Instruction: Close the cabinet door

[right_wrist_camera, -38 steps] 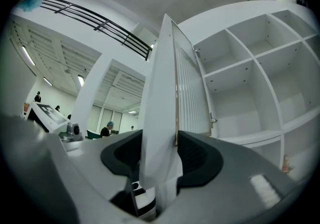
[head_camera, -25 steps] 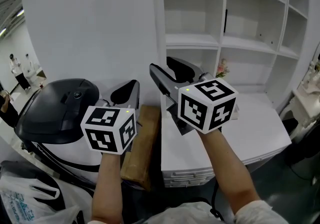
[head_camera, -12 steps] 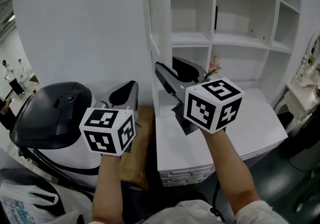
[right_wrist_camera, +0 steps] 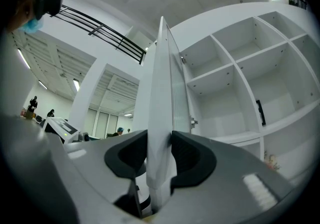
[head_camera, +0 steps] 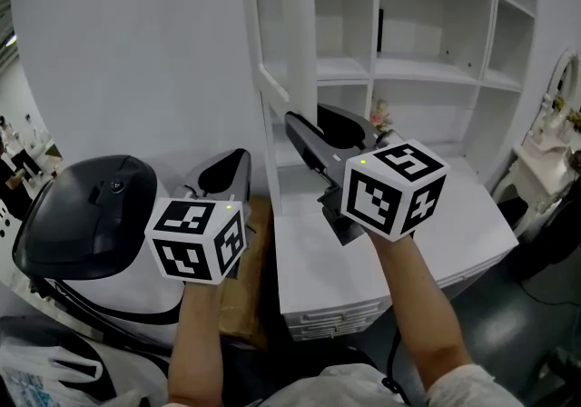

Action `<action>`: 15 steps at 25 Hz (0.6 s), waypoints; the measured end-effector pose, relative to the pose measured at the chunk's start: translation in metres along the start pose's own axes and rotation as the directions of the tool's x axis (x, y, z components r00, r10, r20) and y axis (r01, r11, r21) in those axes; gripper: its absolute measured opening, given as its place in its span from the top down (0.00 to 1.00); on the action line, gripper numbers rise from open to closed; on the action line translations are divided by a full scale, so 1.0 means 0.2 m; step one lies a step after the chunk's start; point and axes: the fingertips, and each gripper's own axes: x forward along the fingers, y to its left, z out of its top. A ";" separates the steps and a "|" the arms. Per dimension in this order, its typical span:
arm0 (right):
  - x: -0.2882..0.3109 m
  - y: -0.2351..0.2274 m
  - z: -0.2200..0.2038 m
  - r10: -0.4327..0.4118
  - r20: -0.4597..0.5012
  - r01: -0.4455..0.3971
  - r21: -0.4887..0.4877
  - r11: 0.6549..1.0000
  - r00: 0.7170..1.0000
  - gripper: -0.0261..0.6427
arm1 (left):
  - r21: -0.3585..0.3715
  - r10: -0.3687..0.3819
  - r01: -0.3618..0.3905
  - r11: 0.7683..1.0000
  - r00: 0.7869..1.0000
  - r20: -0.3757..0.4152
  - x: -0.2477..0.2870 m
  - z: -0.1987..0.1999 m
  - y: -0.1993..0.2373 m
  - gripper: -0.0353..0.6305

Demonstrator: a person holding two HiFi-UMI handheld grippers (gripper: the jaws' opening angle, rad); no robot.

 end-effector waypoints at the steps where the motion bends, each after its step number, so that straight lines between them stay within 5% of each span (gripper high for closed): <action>1: -0.01 -0.01 0.00 -0.005 0.001 0.005 -0.002 1.000 1.000 0.76 | 0.000 -0.005 0.005 1.000 1.000 0.001 0.01 0.00 -0.01 0.95; 15: -0.11 -0.24 0.02 -0.067 0.002 0.067 -0.017 0.998 0.998 0.82 | -0.016 -0.066 0.066 0.998 0.998 -0.007 0.21 -0.04 -0.14 0.95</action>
